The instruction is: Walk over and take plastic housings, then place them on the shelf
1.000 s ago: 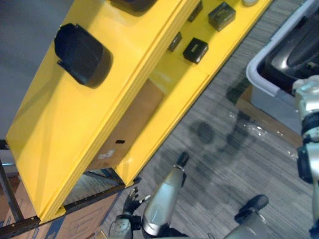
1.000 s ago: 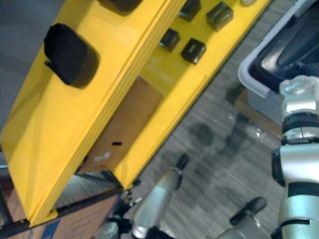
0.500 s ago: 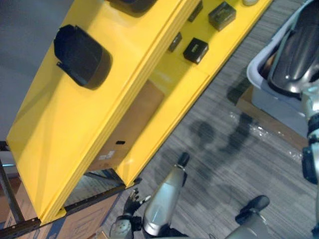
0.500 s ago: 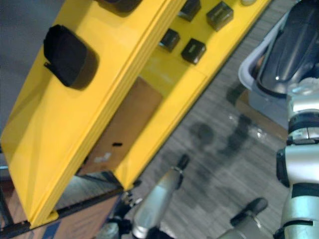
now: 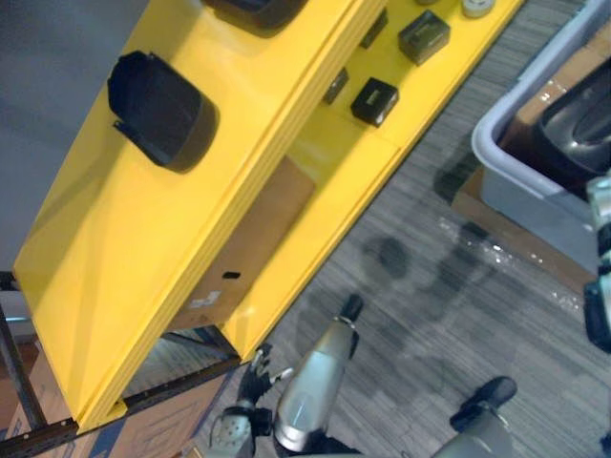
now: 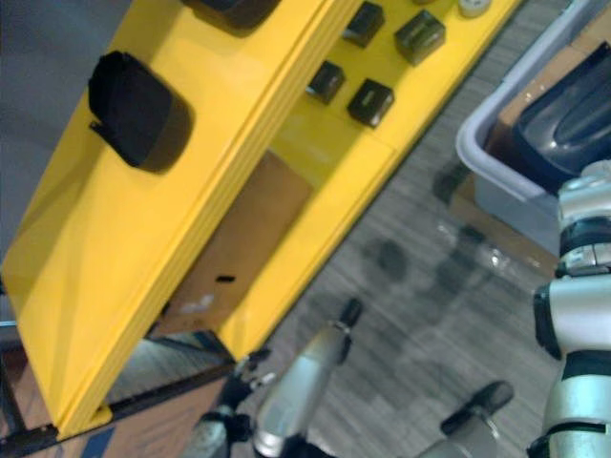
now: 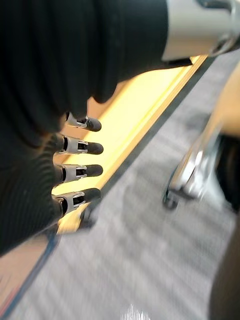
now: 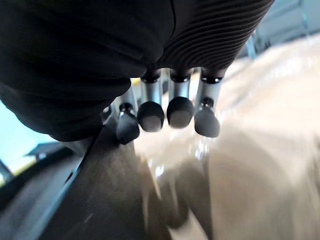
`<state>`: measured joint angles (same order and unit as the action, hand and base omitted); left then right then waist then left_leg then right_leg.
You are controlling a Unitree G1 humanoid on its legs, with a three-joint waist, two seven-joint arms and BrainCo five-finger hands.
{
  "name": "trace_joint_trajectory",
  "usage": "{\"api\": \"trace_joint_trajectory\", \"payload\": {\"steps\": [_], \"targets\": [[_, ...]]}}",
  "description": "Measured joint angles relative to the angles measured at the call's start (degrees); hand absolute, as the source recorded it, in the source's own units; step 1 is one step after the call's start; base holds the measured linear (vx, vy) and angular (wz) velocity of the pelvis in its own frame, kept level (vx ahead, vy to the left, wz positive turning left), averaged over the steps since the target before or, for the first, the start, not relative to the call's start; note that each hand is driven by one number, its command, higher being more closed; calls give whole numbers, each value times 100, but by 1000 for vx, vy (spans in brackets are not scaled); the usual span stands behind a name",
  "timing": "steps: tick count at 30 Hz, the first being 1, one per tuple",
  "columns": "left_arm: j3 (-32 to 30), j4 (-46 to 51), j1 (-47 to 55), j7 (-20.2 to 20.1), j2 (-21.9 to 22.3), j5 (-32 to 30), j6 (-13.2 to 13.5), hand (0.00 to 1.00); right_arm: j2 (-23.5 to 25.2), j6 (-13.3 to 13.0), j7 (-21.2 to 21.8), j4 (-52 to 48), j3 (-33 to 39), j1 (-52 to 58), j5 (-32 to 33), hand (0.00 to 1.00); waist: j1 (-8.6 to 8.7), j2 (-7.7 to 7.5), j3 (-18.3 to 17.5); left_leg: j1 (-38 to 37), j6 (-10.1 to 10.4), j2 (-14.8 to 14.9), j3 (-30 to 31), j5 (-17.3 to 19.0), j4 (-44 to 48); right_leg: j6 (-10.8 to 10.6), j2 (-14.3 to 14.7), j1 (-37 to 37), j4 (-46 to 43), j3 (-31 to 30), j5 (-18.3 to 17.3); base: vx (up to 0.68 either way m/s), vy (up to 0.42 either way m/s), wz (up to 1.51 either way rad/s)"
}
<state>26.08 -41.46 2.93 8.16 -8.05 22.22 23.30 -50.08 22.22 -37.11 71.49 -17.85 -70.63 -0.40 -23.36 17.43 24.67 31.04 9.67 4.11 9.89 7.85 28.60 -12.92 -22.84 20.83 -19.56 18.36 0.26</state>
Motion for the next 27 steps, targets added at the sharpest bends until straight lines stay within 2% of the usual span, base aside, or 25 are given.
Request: {"api": "trace_joint_trajectory", "payload": {"steps": [1,3,7,9,12,14,16,20,22,24,25,26,27], "targets": [[-1,194,0,9,-20,2,5,0,-3,-18,-2,1,0,-31,-57,100,22,-2,1,-4,0,15,-4,0,0,6,16,-10,26,4,17,-23,-3,-7],[140,970,-4,17,39,44,-12,0,-51,-218,-4,2,0,-149,-191,100,115,-5,4,-32,0,30,-32,0,2,3,25,-26,43,-13,38,-30,-6,-6],[649,1636,-8,-66,292,29,-59,0,-53,-607,-171,-22,2,-289,-464,100,283,-44,33,-135,13,131,-95,8,-11,29,127,-126,136,-45,82,-10,-17,-11],[624,1817,-8,-132,277,32,-62,0,-49,-717,-226,-120,-21,-413,-513,100,366,-94,70,-207,24,214,-132,15,-44,42,208,-126,147,-103,91,8,-41,-24],[595,2215,15,-292,167,46,-81,0,-49,-810,-402,-334,-108,-540,-739,100,558,-211,155,-486,31,283,-272,10,-216,56,231,-275,208,-146,101,25,-34,-17],[503,2805,12,-480,27,44,-106,0,-49,-882,-440,-606,-265,-670,-960,100,775,-333,243,-675,36,337,-329,7,-318,83,307,-435,346,-150,139,32,-26,-13],[379,3301,-56,-545,-117,27,-129,0,-49,-1040,-463,-860,-262,-700,-1031,100,893,-467,337,-840,76,431,-390,-18,-443,106,372,-545,449,-163,172,31,-35,-17],[122,4170,-439,-668,-409,25,-465,0,-7,-1252,-489,-1434,-258,-722,-1374,100,1130,-693,491,-1224,173,565,-503,-106,-772,163,514,-768,614,-164,214,45,-52,-17],[7,4525,-734,-712,-577,45,-909,0,169,-1392,-488,-1792,-234,-716,-1593,100,1259,-815,554,-1569,229,698,-672,-187,-1064,233,613,-915,698,-132,265,59,-65,-29],[-32,4604,-940,-710,-628,41,-1161,0,320,-1513,-489,-2099,-166,-676,-1755,100,1398,-900,551,-1751,256,757,-750,-260,-1240,249,677,-1022,770,-134,275,51,-53,-15],[-32,4604,-1122,-691,-663,41,-1356,0,435,-1655,-497,-2370,-60,-580,-1871,100,1491,-961,534,-1902,286,823,-806,-309,-1379,258,735,-1100,804,-137,282,48,-49,-19],[-36,4600,-1251,-670,-681,42,-1440,0,502,-1738,-500,-2533,8,-499,-1913,100,1493,-1019,517,-2002,293,868,-916,-341,-1458,282,772,-1095,809,-165,299,51,-64,-36],[-46,4558,-1440,-642,-685,68,-1608,0,642,-1844,-505,-2903,159,-263,-2083,100,1516,-1145,459,-2131,329,943,-1082,-416,-1571,341,841,-1092,833,-210,341,52,-62,-41]]}}
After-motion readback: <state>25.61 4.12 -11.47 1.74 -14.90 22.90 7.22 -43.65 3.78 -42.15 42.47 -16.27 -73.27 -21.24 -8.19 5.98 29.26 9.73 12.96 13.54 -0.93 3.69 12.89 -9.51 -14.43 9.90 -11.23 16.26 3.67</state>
